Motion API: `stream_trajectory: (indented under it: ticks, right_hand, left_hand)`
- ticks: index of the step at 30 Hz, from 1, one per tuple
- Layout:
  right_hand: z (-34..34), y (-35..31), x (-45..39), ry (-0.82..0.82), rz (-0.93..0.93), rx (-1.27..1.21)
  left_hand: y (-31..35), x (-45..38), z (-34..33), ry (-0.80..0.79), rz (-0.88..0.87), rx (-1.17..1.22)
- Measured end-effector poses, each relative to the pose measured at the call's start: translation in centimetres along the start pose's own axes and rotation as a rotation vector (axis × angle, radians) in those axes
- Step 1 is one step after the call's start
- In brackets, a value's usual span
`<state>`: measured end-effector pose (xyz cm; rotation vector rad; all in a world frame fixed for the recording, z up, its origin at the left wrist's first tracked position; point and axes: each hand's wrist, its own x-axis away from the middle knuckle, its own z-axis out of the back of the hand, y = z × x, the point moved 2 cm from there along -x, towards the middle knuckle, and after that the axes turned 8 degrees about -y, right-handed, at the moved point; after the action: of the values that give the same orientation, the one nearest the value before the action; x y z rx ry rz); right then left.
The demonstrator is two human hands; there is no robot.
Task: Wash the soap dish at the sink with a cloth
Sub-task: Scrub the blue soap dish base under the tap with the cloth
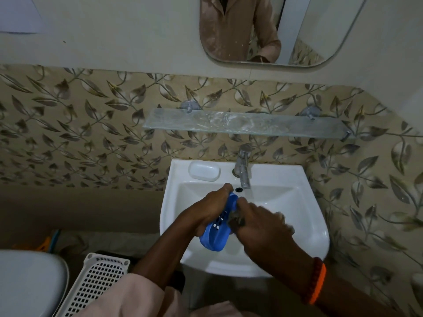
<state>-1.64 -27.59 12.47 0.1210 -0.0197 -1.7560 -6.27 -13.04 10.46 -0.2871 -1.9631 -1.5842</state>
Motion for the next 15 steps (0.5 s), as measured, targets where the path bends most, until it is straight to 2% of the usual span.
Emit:
stream_trajectory:
  ticks: [3, 5, 8, 11, 15]
  right_hand:
    - [-0.9, -1.4, 1.1, -0.117, 0.051, -0.201]
    - [-0.4, -0.3, 0.4, -0.199, -0.056, -0.245]
    - [1.0, 1.3, -0.9, -0.148, -0.149, -0.107]
    - [1.5, 0.8, -1.0, -0.142, -0.194, -0.062]
    - [-0.3, -1.3, 0.5, -0.192, -0.137, -0.412]
  left_hand:
    - [-0.4, 0.1, -0.1, 0.053, 0.025, -0.017]
    - [-0.6, 0.1, -0.1, 0.039, 0.022, -0.018]
    - [-0.7, 0.2, -0.4, -0.071, 0.042, 0.088]
    - [-0.5, 0.1, -0.3, -0.032, 0.011, 0.095]
    - [-1.0, -0.1, -0.3, 0.089, 0.008, 0.076]
